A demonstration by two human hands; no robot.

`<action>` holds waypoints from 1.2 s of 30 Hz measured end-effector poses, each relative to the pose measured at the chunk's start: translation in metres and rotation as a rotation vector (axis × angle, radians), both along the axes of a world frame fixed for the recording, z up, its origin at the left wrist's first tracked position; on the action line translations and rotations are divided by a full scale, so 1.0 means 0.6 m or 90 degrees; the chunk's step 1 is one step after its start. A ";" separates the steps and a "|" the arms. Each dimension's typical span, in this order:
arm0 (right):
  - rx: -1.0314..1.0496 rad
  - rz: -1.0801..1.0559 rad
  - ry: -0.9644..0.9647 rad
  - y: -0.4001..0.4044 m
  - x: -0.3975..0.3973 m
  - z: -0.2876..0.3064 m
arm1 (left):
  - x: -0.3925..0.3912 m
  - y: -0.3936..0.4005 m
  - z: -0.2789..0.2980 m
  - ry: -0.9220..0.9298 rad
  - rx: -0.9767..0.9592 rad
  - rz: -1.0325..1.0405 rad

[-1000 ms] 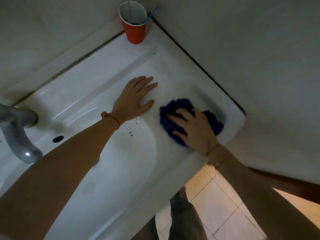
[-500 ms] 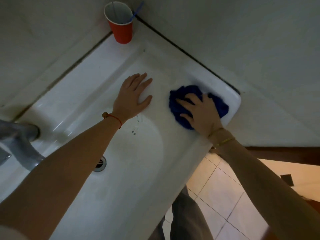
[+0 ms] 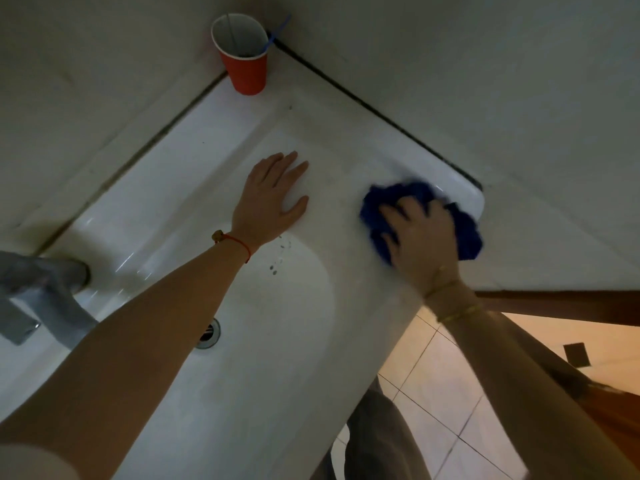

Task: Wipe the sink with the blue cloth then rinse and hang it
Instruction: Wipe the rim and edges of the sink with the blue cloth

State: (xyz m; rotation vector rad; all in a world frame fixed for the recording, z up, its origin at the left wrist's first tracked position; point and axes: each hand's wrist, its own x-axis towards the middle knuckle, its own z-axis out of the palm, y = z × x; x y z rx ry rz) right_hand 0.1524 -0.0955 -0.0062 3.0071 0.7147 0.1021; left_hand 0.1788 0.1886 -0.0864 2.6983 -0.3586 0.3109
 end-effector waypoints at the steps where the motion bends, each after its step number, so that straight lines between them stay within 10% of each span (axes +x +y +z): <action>1: 0.018 -0.060 0.006 -0.018 0.014 0.006 | 0.001 -0.002 0.001 0.003 0.004 0.000; 15: 0.167 -0.195 0.017 -0.054 -0.032 0.013 | 0.002 -0.004 0.001 0.005 0.008 0.001; 20: 0.277 -0.035 0.057 -0.020 -0.126 0.010 | 0.001 -0.002 0.001 0.008 0.004 0.005; 29: 0.073 -0.230 -0.005 -0.050 -0.003 0.007 | 0.001 -0.004 0.006 0.015 0.013 0.003; 36: 0.132 0.030 0.070 -0.011 -0.099 0.008 | 0.000 -0.006 0.003 0.003 0.006 0.002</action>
